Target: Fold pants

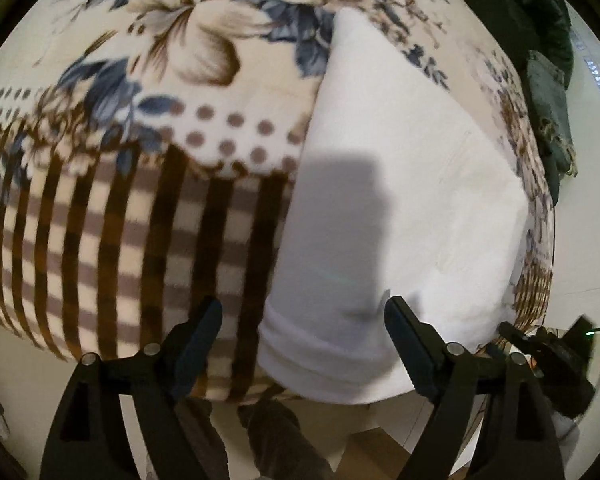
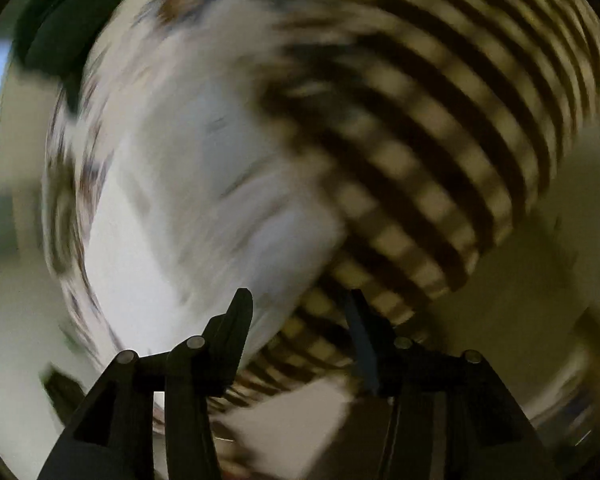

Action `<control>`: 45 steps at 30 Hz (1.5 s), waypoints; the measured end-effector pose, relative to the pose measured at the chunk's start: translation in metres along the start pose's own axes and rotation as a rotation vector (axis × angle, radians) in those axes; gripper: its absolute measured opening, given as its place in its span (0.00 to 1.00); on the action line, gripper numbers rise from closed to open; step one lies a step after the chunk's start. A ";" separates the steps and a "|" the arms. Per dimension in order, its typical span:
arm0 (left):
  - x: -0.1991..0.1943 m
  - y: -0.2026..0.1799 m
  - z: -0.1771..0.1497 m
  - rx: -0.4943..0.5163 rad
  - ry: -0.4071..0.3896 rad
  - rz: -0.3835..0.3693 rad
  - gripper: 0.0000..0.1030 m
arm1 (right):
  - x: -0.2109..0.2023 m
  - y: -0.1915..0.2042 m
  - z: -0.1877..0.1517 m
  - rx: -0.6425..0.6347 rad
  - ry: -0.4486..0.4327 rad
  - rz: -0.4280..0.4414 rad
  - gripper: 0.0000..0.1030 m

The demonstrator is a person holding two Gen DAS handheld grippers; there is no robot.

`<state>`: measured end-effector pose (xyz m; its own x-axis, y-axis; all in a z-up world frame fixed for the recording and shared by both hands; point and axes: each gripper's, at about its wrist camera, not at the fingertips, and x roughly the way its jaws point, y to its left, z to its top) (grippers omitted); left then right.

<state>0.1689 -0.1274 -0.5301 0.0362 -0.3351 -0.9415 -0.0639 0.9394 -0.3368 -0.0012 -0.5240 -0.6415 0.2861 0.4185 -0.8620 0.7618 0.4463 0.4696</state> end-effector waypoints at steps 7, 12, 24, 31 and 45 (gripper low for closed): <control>0.011 -0.014 0.007 0.025 -0.010 0.016 0.80 | -0.002 0.015 -0.002 -0.012 -0.127 0.081 0.20; 0.015 -0.015 0.006 0.032 0.011 -0.004 0.80 | -0.031 0.041 -0.007 -0.191 -0.267 -0.029 0.16; 0.014 0.001 0.014 -0.072 -0.028 -0.154 0.80 | 0.001 0.005 0.001 -0.029 -0.023 0.254 0.59; 0.037 -0.001 0.030 -0.103 -0.011 -0.194 0.81 | 0.053 0.014 -0.006 0.015 0.014 0.330 0.62; 0.040 0.006 0.036 -0.097 0.007 -0.233 0.84 | 0.060 0.026 -0.005 0.018 0.052 0.502 0.73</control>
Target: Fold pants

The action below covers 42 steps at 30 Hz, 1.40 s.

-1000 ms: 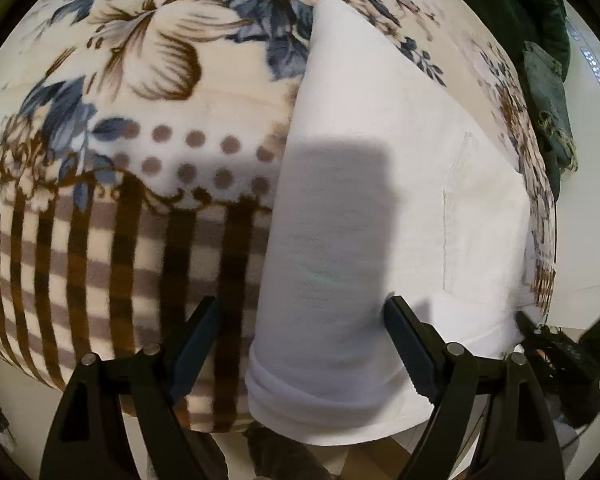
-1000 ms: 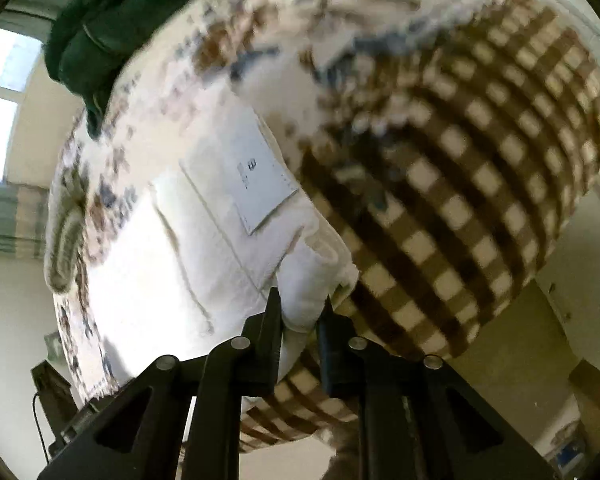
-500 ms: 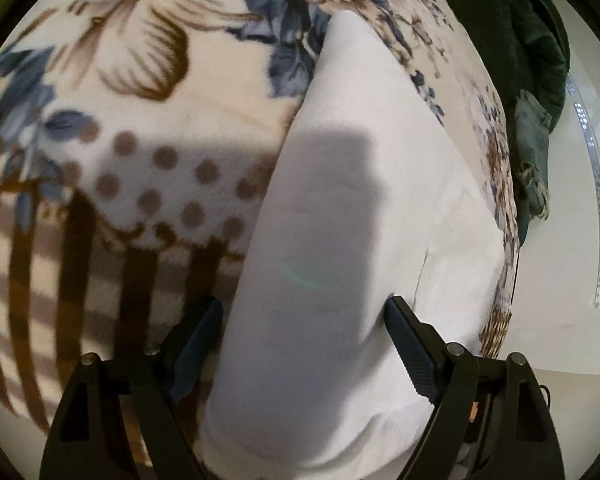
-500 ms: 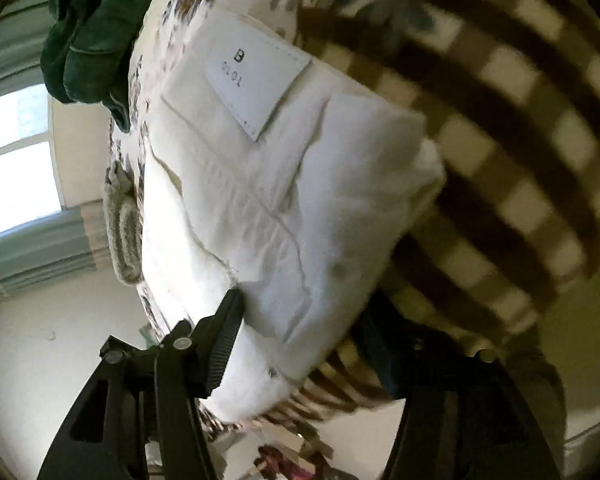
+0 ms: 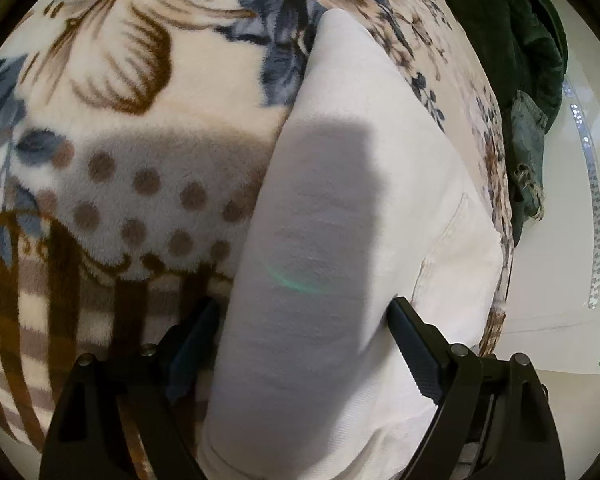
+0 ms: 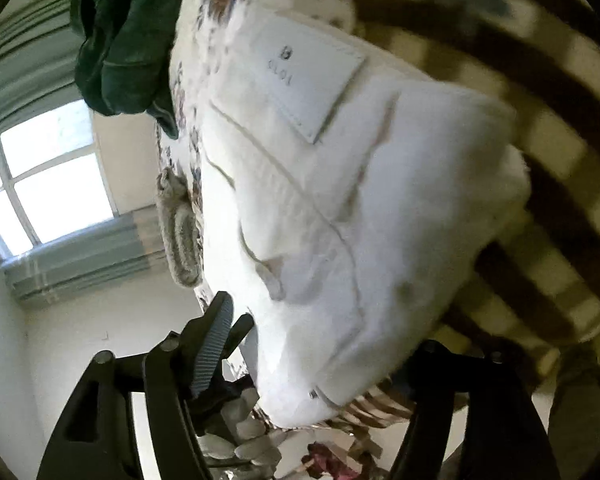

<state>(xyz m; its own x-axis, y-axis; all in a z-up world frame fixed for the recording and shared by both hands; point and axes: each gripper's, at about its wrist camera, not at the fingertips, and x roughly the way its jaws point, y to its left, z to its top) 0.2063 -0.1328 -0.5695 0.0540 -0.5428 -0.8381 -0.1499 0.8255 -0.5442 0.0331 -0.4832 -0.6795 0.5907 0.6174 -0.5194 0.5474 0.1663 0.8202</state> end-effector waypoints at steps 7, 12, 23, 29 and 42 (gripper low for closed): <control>-0.002 0.002 0.003 -0.005 0.008 -0.017 0.84 | 0.024 0.008 0.014 -0.038 0.054 0.007 0.73; -0.001 0.006 0.006 -0.024 0.006 -0.050 0.84 | 0.030 0.031 0.011 -0.147 0.035 -0.034 0.73; -0.027 -0.019 -0.001 0.113 -0.083 -0.119 0.27 | 0.030 0.041 0.004 -0.142 -0.070 -0.091 0.33; -0.071 -0.041 -0.007 0.129 -0.106 -0.130 0.23 | 0.009 0.090 -0.011 -0.216 -0.103 -0.138 0.31; -0.218 -0.072 0.096 0.189 -0.224 -0.239 0.22 | 0.020 0.307 -0.037 -0.406 -0.142 -0.110 0.30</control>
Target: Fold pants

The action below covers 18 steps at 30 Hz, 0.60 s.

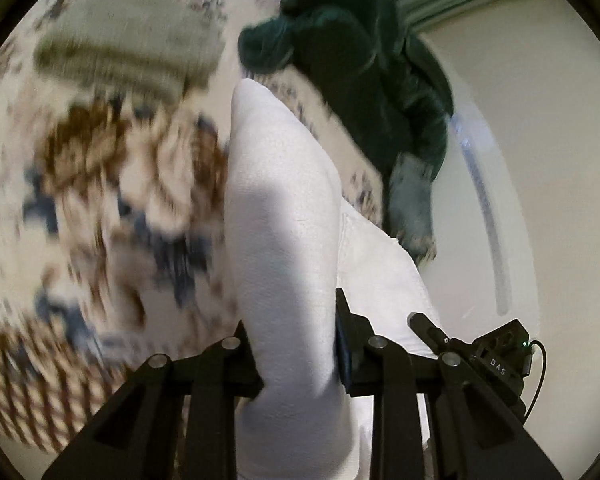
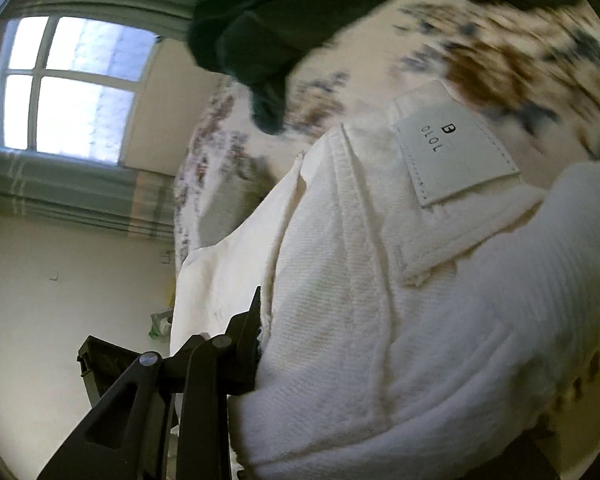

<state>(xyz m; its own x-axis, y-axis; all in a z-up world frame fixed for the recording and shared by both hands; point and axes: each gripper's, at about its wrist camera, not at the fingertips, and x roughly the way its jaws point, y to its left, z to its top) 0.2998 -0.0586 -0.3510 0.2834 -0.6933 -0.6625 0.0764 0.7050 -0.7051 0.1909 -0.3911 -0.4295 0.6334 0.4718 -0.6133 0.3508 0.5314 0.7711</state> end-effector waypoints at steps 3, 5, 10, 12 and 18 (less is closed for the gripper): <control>-0.023 0.015 0.065 0.013 -0.040 -0.018 0.22 | 0.043 0.061 0.025 -0.035 -0.017 0.027 0.30; -0.034 0.032 0.108 0.020 -0.061 -0.019 0.22 | 0.078 0.100 0.040 -0.060 -0.023 0.040 0.30; -0.051 0.088 0.225 0.019 -0.114 0.002 0.22 | 0.203 0.186 0.080 -0.101 -0.029 0.097 0.30; -0.052 0.113 0.266 0.027 -0.130 0.021 0.22 | 0.246 0.207 0.090 -0.116 -0.027 0.114 0.30; -0.018 0.211 0.360 -0.019 -0.114 0.055 0.22 | 0.391 0.235 0.114 -0.127 -0.018 0.133 0.30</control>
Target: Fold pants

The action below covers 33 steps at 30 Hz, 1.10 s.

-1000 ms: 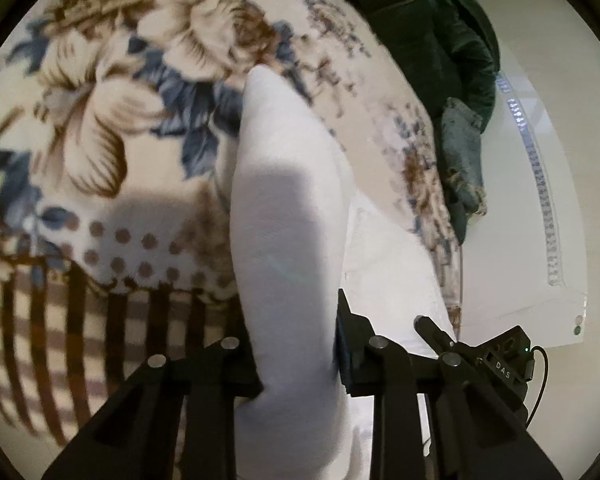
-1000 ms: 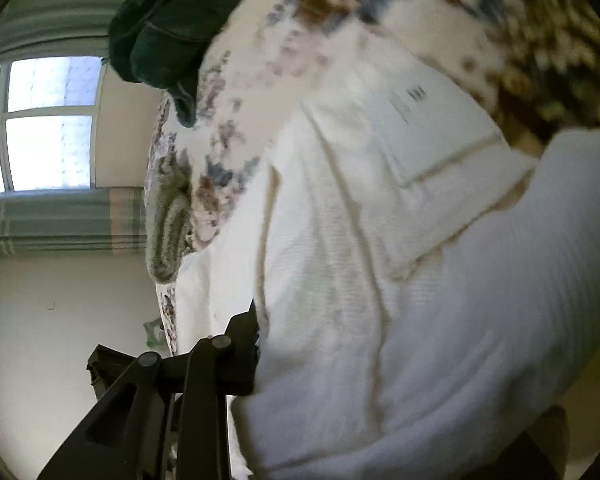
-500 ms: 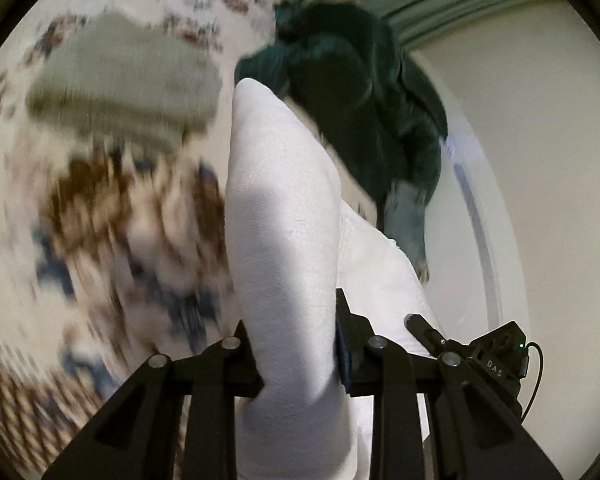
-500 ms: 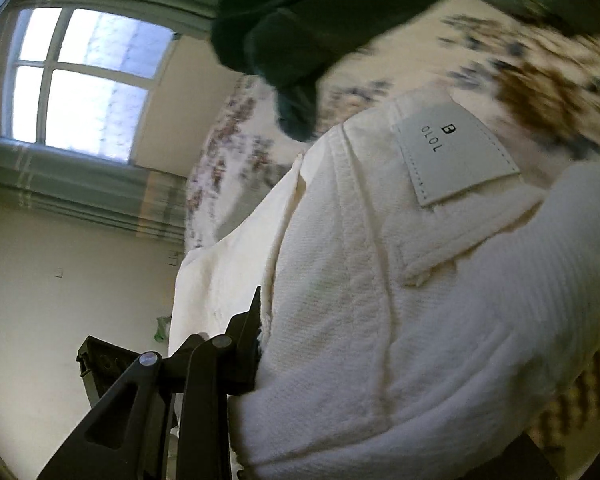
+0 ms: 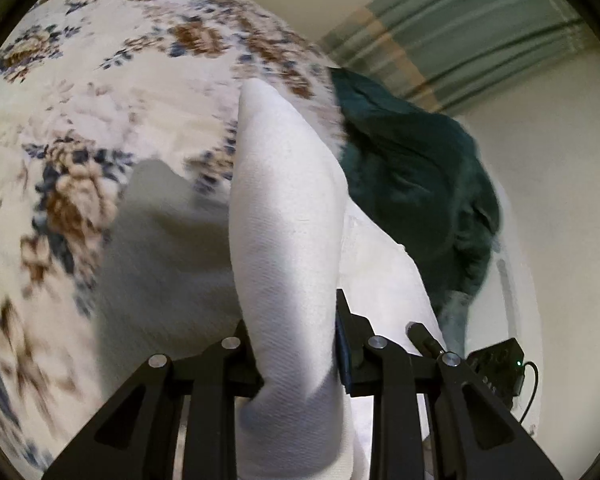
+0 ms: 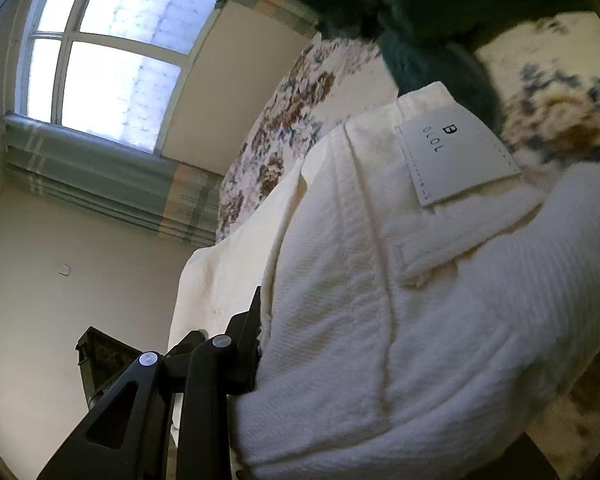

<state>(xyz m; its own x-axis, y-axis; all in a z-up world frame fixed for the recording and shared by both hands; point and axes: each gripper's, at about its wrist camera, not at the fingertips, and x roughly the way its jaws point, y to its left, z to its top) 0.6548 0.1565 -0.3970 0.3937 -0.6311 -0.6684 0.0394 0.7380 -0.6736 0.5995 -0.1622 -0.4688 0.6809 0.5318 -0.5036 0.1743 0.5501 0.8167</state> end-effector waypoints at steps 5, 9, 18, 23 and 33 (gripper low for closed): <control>0.045 0.072 0.007 -0.062 0.078 0.096 0.23 | 0.087 -0.036 -0.017 0.021 0.087 -0.099 0.32; 0.048 0.092 -0.012 -0.061 0.092 0.099 0.37 | 0.098 -0.057 -0.026 0.044 0.141 -0.123 0.42; 0.004 0.068 -0.040 0.011 0.071 0.351 0.51 | 0.050 -0.041 -0.025 -0.101 0.241 -0.369 0.62; -0.025 0.016 -0.065 0.131 0.046 0.517 0.93 | 0.017 0.012 -0.027 -0.297 0.231 -0.583 0.75; -0.084 -0.070 -0.090 0.214 -0.061 0.643 0.94 | -0.073 0.119 -0.060 -0.552 0.108 -0.779 1.00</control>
<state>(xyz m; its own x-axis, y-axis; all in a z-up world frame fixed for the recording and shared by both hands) 0.5363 0.1361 -0.3218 0.4503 -0.0413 -0.8919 -0.0409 0.9969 -0.0668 0.5284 -0.0968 -0.3515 0.4416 -0.0704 -0.8944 0.1720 0.9851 0.0074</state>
